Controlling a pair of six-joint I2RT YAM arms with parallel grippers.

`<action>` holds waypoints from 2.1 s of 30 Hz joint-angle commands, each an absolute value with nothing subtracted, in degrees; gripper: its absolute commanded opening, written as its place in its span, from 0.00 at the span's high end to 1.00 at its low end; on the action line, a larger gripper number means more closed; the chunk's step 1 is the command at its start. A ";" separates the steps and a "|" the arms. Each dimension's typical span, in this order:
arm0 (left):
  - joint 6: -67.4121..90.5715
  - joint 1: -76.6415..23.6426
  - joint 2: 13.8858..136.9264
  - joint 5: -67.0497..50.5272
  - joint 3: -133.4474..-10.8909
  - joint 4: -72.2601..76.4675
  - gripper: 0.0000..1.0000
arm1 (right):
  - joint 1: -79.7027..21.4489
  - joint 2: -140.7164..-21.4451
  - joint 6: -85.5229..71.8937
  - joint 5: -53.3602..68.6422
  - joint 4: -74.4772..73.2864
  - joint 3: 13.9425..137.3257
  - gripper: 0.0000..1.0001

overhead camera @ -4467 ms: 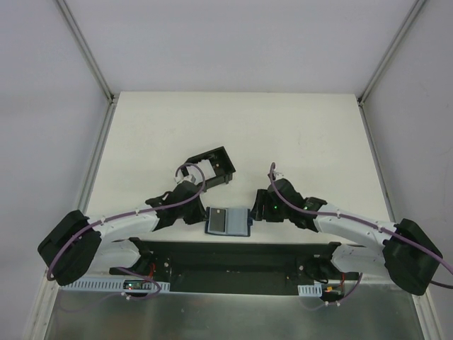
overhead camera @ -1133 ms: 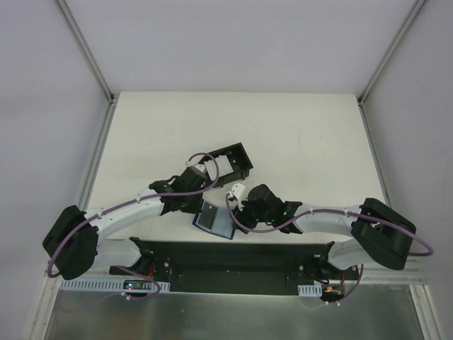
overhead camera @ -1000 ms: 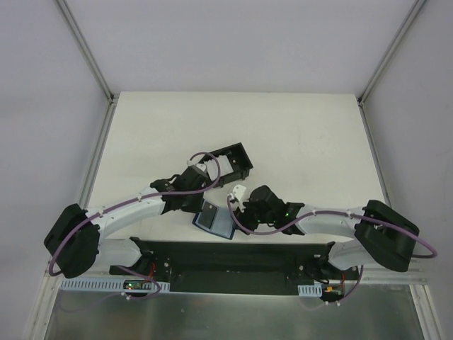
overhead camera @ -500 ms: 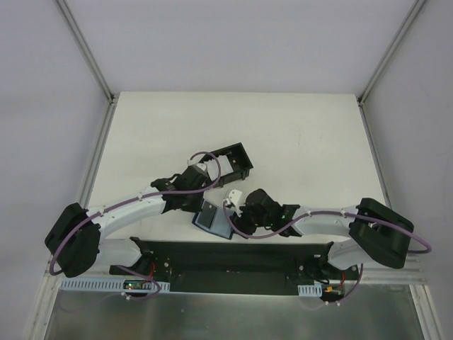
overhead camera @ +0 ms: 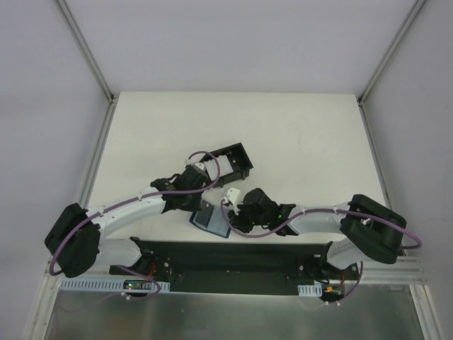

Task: Put the credit cards into the card holder
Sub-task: Close the card holder at the center of the board.

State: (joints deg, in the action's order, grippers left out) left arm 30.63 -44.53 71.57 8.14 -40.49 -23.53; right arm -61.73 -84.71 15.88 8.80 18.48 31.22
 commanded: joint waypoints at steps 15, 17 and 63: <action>37.62 -37.71 74.18 11.86 -40.16 -27.25 1.00 | -62.14 -77.08 10.55 12.31 56.49 12.93 0.89; 37.09 -37.62 74.09 11.69 -40.43 -27.51 1.00 | -62.14 -77.87 10.63 11.78 62.11 11.26 0.90; 45.17 -41.22 66.97 -14.68 -29.35 -5.01 0.87 | -70.14 -91.76 23.46 -8.17 87.89 10.63 0.96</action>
State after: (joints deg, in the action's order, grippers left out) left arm 43.31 -40.58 64.16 -15.99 -30.44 -4.54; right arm -69.49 -94.74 21.32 -5.39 74.28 11.40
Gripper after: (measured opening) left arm 0.150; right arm 0.174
